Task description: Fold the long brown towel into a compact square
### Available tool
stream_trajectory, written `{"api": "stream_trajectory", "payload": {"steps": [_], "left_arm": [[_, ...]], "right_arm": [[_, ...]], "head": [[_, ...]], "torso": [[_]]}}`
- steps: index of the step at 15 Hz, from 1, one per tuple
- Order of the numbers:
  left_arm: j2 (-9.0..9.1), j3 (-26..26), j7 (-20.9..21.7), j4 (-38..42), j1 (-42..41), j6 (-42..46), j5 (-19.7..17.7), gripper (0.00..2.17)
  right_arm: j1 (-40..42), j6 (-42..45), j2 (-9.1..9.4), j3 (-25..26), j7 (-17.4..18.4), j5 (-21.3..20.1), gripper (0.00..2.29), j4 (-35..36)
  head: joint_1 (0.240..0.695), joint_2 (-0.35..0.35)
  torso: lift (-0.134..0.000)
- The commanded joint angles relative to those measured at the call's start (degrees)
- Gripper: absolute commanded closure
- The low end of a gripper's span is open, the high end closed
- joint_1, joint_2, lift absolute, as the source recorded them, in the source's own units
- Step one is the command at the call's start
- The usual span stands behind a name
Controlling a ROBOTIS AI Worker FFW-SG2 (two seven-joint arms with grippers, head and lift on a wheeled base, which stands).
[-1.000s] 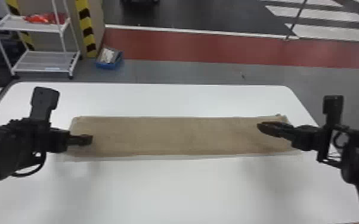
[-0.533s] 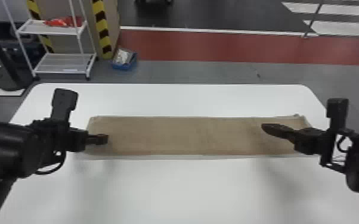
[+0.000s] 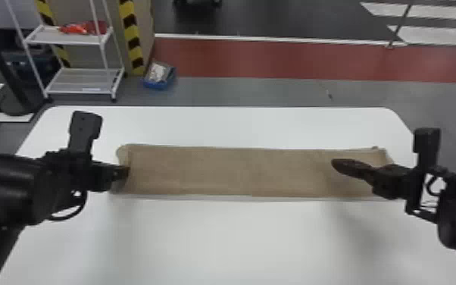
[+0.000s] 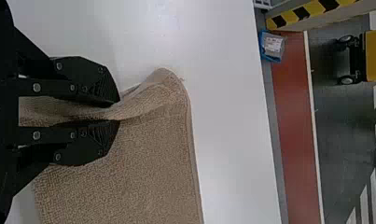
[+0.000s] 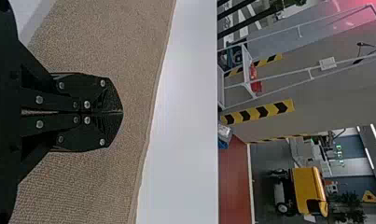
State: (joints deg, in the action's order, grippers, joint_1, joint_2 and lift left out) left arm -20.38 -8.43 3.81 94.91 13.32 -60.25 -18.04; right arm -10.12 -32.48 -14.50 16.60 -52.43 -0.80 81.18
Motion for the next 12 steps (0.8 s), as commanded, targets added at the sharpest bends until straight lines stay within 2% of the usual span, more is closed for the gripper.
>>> {"api": "stream_trajectory", "payload": {"steps": [1, 3, 7, 9, 12], "left_arm": [[-0.01, 0.3, 0.0, 2.6, -0.4, -0.5, -0.6, 1.80], [0.08, 1.0, -0.1, 4.6, -0.9, -3.2, -0.9, 1.80], [0.25, 3.5, 0.0, 7.3, -1.3, -6.9, -4.5, 1.80], [0.25, 5.8, 0.1, 7.7, -0.7, -9.1, -9.2, 1.80], [0.25, 8.3, 0.7, 7.3, 2.0, -12.1, -18.2, 1.80]], "right_arm": [[0.0, 1.6, 0.00, -1.4, 1.3, -0.1, 1.58, -0.8], [0.4, 4.2, 0.53, -2.3, 2.9, -0.1, 1.58, -1.5], [-0.6, 10.5, 0.79, -5.2, 5.6, 0.0, 1.58, -5.1], [-1.8, 11.8, 0.79, -6.7, 5.9, 0.0, 1.58, -7.4], [-2.7, 10.9, 1.05, -9.2, 5.9, 0.0, 1.58, -8.6]], "head": [[0.695, -0.058], [0.695, -0.059], [0.695, -0.054], [0.695, -0.050], [0.695, -0.043]], "torso": [[-0.120], [-0.120], [-0.120], [-0.120], [-0.120]]}}
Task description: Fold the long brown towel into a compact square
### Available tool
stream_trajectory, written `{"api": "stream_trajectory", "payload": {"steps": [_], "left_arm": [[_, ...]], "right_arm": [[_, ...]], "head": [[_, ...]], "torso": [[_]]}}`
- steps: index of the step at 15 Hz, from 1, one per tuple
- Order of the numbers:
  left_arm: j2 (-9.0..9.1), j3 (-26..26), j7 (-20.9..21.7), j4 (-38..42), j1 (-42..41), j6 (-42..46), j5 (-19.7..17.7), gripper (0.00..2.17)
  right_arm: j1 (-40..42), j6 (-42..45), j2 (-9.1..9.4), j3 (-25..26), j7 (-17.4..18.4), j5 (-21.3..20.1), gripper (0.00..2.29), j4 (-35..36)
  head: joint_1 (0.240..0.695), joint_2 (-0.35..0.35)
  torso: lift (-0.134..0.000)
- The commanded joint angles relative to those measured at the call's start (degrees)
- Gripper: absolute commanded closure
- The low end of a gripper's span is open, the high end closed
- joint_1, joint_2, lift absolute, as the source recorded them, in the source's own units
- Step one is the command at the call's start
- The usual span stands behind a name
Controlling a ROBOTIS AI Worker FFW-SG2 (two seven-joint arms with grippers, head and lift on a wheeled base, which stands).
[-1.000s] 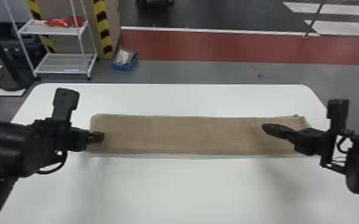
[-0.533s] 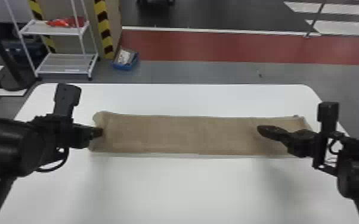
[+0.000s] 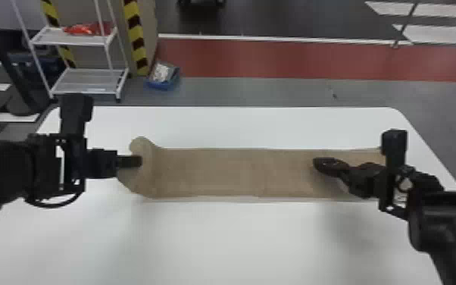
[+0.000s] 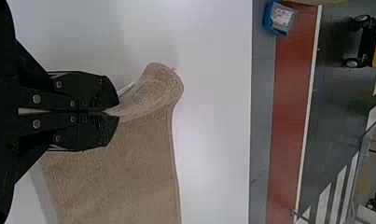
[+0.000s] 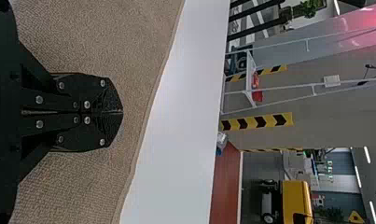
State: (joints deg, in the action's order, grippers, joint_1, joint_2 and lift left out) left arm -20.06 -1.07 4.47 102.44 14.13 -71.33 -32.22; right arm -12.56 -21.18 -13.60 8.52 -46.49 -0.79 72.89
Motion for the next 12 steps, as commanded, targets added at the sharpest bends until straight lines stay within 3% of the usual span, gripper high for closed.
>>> {"api": "stream_trajectory", "payload": {"steps": [1, 7, 12], "left_arm": [[0.02, 1.9, -0.2, -0.2, 1.9, -1.6, -5.2, 1.80], [0.54, 2.3, -3.0, 0.4, 7.1, -9.3, -13.8, 1.80], [2.48, 2.2, -6.0, 1.1, 7.1, -9.8, -17.4, 1.80]], "right_arm": [[-0.4, -1.1, 0.24, -1.4, -0.1, -0.2, 1.58, -0.3], [-0.4, -6.4, 0.76, -1.8, -0.3, 1.0, 1.58, -0.3], [0.2, -6.6, 1.12, -0.6, -0.5, 5.1, 1.54, 0.8]], "head": [[0.695, -0.043], [0.695, -0.058], [0.695, -0.068]], "torso": [[-0.120], [-0.120], [-0.120]]}}
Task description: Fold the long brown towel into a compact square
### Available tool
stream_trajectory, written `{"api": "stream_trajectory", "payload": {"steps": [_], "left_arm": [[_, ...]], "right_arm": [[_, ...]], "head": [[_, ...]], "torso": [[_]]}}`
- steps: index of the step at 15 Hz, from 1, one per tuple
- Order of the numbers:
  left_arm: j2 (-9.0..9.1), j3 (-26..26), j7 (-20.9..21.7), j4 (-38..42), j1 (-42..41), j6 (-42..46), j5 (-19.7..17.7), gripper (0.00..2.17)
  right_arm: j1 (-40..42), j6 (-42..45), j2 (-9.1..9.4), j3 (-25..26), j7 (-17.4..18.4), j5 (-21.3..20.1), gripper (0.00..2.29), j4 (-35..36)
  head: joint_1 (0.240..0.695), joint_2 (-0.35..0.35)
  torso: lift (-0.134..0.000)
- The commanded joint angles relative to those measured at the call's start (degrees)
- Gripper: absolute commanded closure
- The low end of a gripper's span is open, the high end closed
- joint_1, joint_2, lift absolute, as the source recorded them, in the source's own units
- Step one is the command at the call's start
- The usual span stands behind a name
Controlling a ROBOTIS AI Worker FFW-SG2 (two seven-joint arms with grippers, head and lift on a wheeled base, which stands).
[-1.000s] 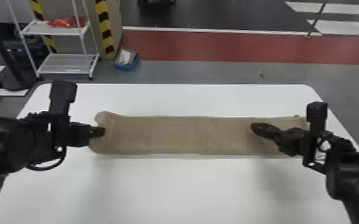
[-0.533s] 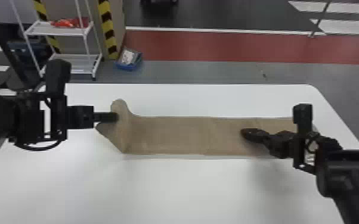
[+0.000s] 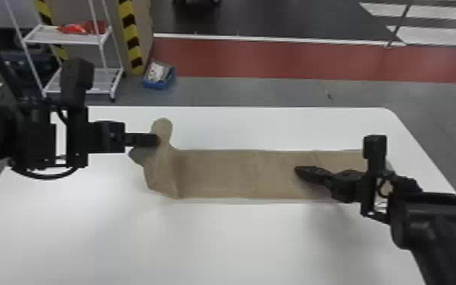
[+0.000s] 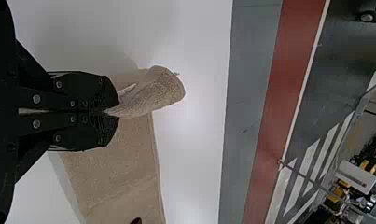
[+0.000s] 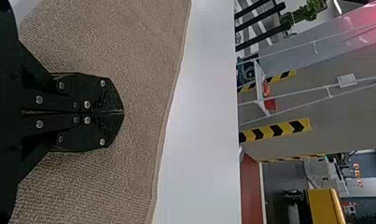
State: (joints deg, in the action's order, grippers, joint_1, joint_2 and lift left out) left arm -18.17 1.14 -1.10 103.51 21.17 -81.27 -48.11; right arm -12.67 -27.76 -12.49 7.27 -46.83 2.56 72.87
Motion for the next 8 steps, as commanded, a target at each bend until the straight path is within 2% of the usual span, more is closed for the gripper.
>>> {"api": "stream_trajectory", "payload": {"steps": [1, 3, 4, 5, 6, 7, 8], "left_arm": [[1.30, 0.0, -1.0, 0.3, 0.0, 0.1, -1.6, 1.80], [3.15, -0.3, -1.6, 0.5, 0.0, -0.1, -1.8, 1.80], [4.38, -0.4, -2.5, 0.5, 0.0, 0.1, -2.2, 1.80], [5.87, -0.6, -3.8, 0.6, -0.2, 0.3, -2.2, 1.80], [7.89, -1.1, -6.4, 1.3, -0.6, 0.6, -1.8, 1.80], [9.91, -1.6, -7.6, 1.8, -1.0, 1.3, -1.4, 1.80], [11.32, -2.5, -8.0, 2.0, -1.3, 2.0, -0.5, 1.80]], "right_arm": [[0.2, -0.2, -0.34, 1.3, -1.0, 2.8, 1.52, 1.2], [0.5, -1.6, -0.52, 2.0, -1.4, 3.2, 1.51, 3.5], [1.1, -1.7, -0.69, 2.8, -1.4, 3.9, 1.41, 4.8], [1.3, -2.4, -0.87, 3.8, -1.4, 4.5, 1.10, 5.5], [1.5, -3.0, -1.40, 4.2, -1.4, 6.3, 0.45, 5.8], [1.8, -3.5, -2.19, 4.7, -1.4, 7.5, 0.00, 6.2], [2.4, -3.5, -2.45, 5.1, -1.4, 9.0, 0.00, 7.4]], "head": [[0.695, -0.072], [0.695, -0.087], [0.695, -0.094], [0.695, -0.103], [0.695, -0.111], [0.695, -0.133], [0.695, -0.145]], "torso": [[-0.120], [-0.120], [-0.120], [-0.120], [-0.120], [-0.120], [-0.120]]}}
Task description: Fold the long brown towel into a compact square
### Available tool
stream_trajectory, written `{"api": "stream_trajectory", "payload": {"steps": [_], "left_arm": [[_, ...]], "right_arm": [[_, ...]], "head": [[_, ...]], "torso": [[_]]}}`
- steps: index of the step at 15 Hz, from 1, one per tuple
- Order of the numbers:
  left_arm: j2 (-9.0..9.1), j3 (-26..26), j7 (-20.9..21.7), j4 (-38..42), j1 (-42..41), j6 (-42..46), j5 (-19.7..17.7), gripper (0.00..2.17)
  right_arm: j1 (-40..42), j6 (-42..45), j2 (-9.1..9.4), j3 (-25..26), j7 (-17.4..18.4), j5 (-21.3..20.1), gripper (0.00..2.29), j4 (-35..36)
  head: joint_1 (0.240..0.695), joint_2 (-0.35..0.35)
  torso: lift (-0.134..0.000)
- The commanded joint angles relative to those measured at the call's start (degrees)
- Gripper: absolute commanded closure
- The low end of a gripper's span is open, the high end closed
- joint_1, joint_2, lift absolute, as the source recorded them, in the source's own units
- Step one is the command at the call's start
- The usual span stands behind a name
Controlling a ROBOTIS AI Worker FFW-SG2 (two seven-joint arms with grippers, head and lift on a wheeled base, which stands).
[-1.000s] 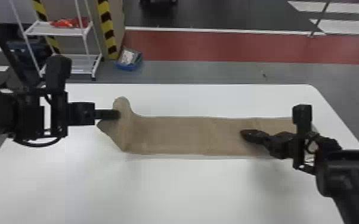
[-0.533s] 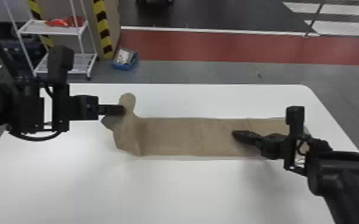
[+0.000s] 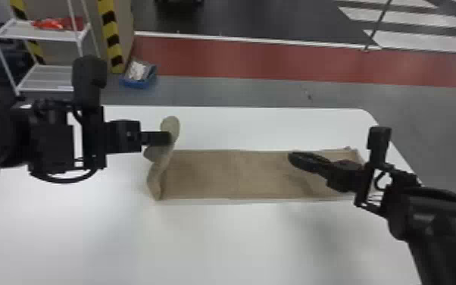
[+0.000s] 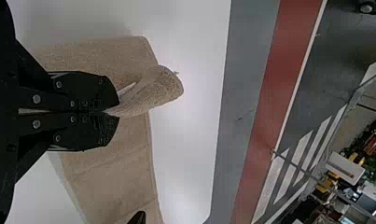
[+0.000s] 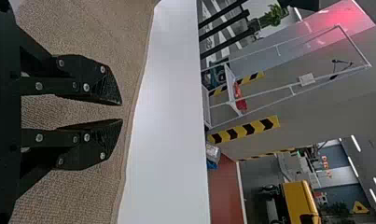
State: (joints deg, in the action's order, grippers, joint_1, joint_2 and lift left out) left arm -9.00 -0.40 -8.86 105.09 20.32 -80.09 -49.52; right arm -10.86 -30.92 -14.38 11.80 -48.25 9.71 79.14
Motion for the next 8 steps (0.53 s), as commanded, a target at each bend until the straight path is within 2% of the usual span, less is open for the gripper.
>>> {"api": "stream_trajectory", "payload": {"steps": [1, 4, 6, 8], "left_arm": [[3.37, -2.3, -1.4, 0.5, -0.5, 1.7, 2.2, 1.80], [4.78, -7.2, -4.0, -0.1, -0.7, 10.3, 3.6, 1.80], [5.13, -11.4, -6.9, -1.6, -0.7, 17.4, 3.6, 1.80], [7.50, -15.2, -7.8, -3.1, -0.7, 20.9, 4.3, 1.80]], "right_arm": [[1.6, -0.2, -0.65, 2.7, -0.2, 3.1, 0.01, 2.4], [3.4, 0.7, -2.15, 7.2, -0.9, 7.3, 0.07, 4.1], [4.1, 0.9, -4.26, 10.0, -1.1, 10.4, 0.07, 4.1], [5.2, 1.8, -5.75, 11.8, -1.3, 12.1, 0.07, 4.0]], "head": [[0.695, -0.160], [0.695, -0.221], [0.695, -0.255], [0.685, -0.294]], "torso": [[-0.120], [-0.120], [-0.120], [-0.120]]}}
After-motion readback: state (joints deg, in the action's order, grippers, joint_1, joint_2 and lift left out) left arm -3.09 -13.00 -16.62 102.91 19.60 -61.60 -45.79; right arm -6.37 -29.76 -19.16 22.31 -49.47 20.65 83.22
